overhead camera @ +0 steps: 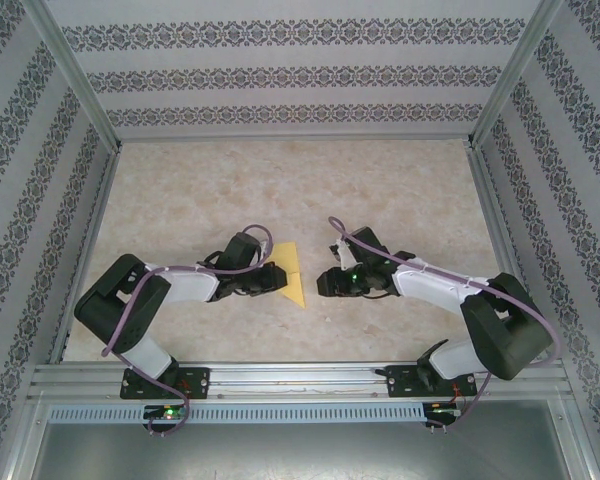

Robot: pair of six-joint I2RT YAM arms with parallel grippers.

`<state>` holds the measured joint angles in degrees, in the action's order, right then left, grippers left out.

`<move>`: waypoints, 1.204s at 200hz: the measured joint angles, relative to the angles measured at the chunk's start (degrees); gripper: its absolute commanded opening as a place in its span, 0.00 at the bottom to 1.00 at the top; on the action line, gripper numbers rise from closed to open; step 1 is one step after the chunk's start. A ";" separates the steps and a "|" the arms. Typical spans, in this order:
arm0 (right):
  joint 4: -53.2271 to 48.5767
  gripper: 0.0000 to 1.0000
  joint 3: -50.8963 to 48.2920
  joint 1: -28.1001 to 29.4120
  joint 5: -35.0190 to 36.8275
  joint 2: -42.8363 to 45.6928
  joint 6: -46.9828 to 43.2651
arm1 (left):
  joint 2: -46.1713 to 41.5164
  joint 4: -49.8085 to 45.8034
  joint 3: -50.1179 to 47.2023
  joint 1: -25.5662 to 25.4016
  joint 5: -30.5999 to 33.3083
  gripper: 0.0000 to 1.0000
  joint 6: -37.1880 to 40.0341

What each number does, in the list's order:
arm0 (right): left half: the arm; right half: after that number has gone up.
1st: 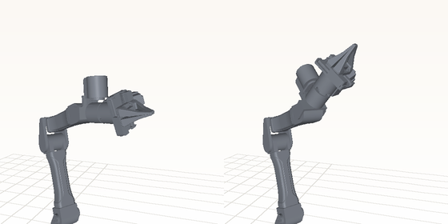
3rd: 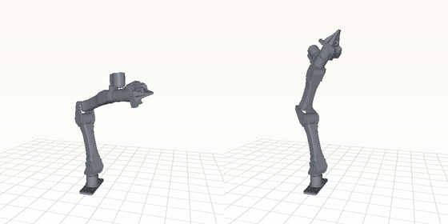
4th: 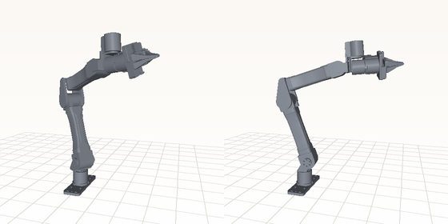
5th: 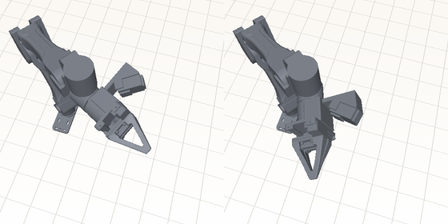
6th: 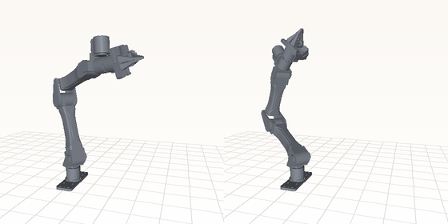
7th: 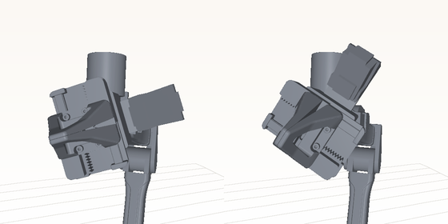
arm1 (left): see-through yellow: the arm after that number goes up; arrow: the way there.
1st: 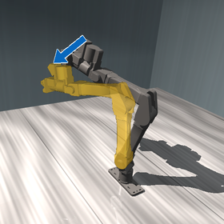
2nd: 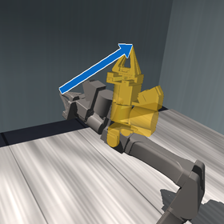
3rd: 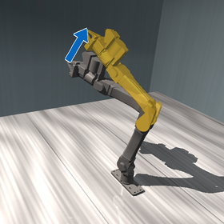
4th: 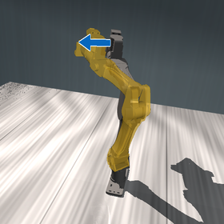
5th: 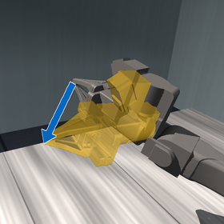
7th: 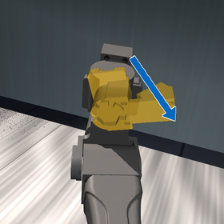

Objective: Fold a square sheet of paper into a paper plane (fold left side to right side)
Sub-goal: Third fold the triangle at the center of the table, then fourth fold the wing at the center of the table.

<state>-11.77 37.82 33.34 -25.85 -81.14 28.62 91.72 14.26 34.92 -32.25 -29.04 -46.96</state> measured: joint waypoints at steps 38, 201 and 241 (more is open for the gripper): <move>3.41 0.49 3.21 -0.11 -0.83 -3.15 -4.39 | -7.72 -3.52 1.51 3.10 2.80 0.33 2.93; 11.47 0.00 10.71 2.78 -5.53 -17.18 -8.02 | -18.71 -10.36 -3.63 13.81 7.30 0.55 5.05; 15.10 0.00 7.72 2.01 -6.88 -14.47 -6.69 | -13.25 -6.88 -3.63 14.91 2.56 0.55 3.98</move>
<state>3.33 45.54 35.35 -32.73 -95.61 21.93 78.48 7.38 31.29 -17.34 -26.48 -42.98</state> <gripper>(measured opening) 0.050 0.546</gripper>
